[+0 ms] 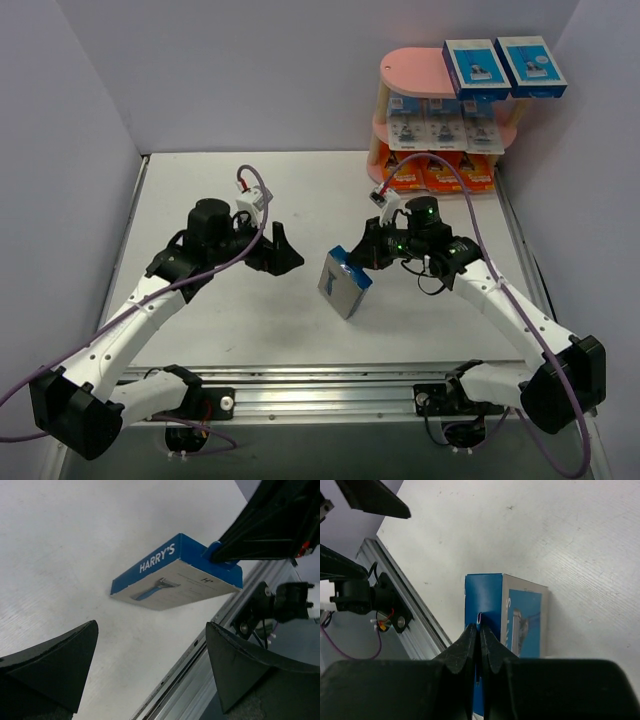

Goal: Place and organize the shaving razors onto the shelf

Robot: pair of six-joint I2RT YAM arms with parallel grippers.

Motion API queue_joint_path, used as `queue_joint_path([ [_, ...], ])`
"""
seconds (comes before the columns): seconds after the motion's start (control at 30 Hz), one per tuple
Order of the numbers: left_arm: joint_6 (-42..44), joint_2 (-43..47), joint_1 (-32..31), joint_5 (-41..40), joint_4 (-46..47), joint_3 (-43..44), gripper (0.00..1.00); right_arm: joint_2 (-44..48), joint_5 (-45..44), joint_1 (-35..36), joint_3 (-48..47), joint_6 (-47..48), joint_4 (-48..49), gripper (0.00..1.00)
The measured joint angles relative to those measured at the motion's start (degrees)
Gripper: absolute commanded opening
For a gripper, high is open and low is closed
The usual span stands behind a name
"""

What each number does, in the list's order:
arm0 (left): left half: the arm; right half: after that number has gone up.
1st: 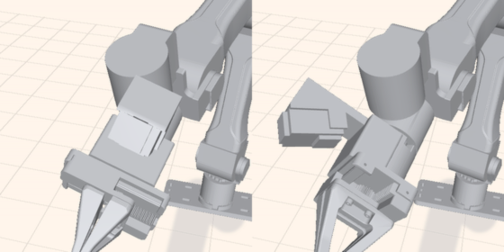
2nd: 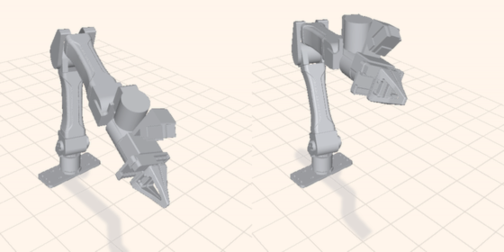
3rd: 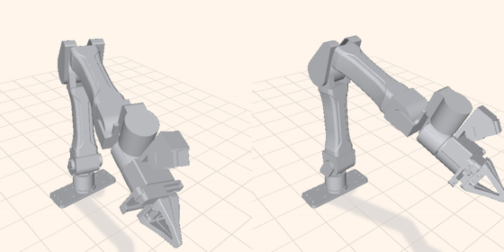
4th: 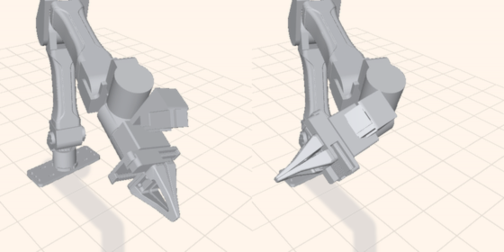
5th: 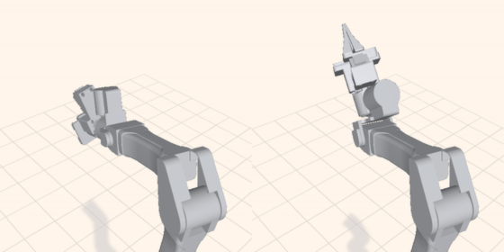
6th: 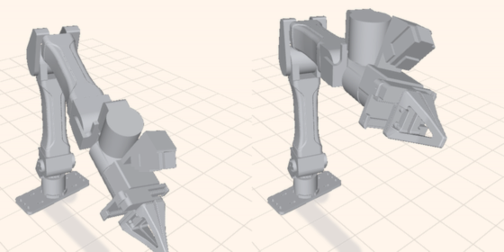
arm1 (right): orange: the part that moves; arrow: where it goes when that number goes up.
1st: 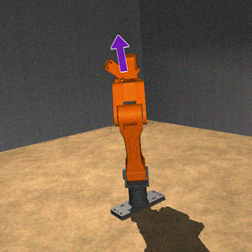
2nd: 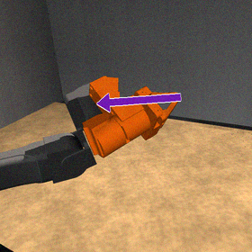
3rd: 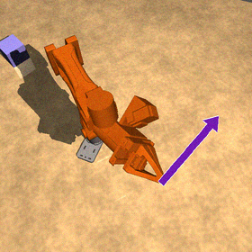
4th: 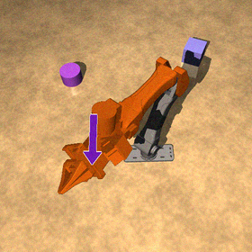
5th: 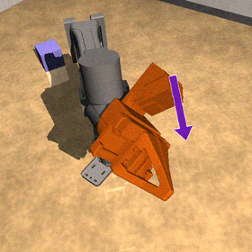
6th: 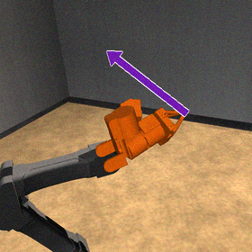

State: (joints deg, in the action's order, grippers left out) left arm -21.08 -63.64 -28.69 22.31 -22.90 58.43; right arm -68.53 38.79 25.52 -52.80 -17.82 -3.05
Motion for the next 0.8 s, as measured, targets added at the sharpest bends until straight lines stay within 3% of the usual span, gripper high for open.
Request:
queue_joint_path([
  [0.43, 10.5, -0.5, 0.0, 28.2, 9.6, -0.1, 0.96, -0.7, 6.1, 4.8, -16.6, 8.4, -15.2, 0.0],
  [0.8, 11.0, 4.4, 0.0, 37.2, 24.7, -7.0, 0.94, -2.7, 16.1, 6.6, -26.9, 10.8, -21.2, 0.0],
])
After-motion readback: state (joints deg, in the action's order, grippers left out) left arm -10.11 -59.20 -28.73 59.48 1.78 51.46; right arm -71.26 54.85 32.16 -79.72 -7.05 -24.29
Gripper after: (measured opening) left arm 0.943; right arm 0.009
